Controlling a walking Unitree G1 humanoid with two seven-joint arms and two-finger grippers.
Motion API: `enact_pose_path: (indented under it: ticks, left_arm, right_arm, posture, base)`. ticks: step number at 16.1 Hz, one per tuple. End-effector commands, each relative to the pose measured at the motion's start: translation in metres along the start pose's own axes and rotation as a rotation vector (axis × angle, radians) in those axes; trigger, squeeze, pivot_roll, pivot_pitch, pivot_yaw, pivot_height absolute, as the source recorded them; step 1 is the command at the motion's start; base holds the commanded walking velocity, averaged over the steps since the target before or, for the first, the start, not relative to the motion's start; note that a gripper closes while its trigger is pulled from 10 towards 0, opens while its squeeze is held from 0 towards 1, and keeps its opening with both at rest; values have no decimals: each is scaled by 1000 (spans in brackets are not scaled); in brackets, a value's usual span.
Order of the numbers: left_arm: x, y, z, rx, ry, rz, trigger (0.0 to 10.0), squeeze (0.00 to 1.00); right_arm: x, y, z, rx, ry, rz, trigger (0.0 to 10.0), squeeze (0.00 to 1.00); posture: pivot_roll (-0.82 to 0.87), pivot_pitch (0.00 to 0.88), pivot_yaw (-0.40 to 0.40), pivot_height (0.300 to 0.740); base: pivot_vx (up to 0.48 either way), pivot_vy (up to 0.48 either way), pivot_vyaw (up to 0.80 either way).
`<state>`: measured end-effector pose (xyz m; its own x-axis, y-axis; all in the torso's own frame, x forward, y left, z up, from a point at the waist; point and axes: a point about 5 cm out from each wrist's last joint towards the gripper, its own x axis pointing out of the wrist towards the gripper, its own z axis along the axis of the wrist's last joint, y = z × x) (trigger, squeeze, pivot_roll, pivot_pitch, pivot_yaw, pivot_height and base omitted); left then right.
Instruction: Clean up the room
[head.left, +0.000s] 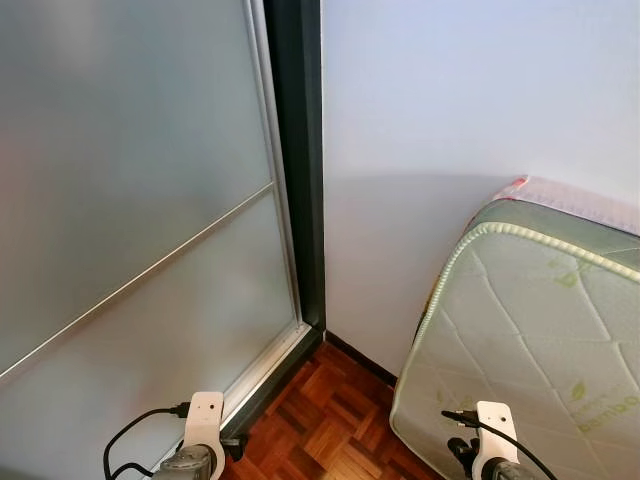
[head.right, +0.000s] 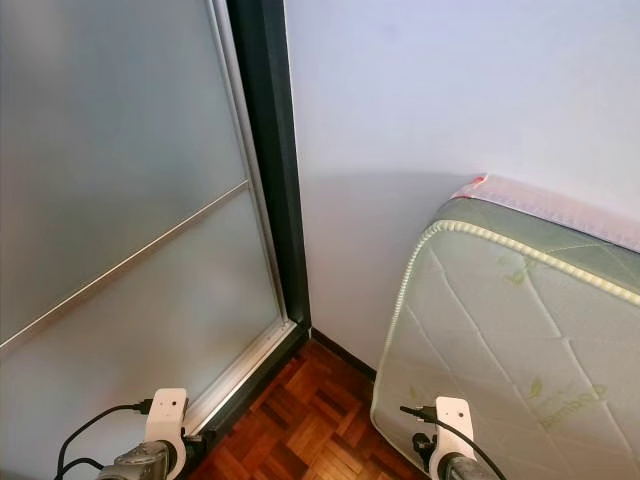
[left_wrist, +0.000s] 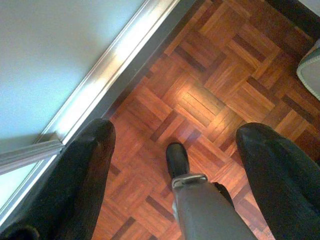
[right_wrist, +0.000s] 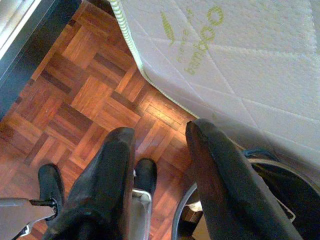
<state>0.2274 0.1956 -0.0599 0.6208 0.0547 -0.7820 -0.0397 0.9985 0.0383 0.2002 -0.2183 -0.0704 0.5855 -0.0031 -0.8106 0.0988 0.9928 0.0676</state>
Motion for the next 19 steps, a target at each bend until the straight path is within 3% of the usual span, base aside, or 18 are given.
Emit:
enact_pose_path:
  ticks: [1, 12, 19]
  left_arm:
    - [0, 1, -1, 12, 9, 5, 10000, 0]
    - [0, 1, -1, 10, 9, 7, 10000, 0]
    - [0, 1, -2, 11, 12, 8, 10000, 0]
  right_arm:
    - [0, -1, 0, 3, 5, -2, 10000, 0]
    - [0, -1, 0, 4, 4, 0, 10000, 0]
    - [0, -1, -1, 1, 7, 3, 10000, 0]
  posture:
    - [-32, 56, 14, 740]
    - [-31, 56, 16, 740]
    - [-30, 42, 19, 740]
  base:
    - [0, 0, 0]
    - [0, 0, 0]
    - [-184, 0, 0]
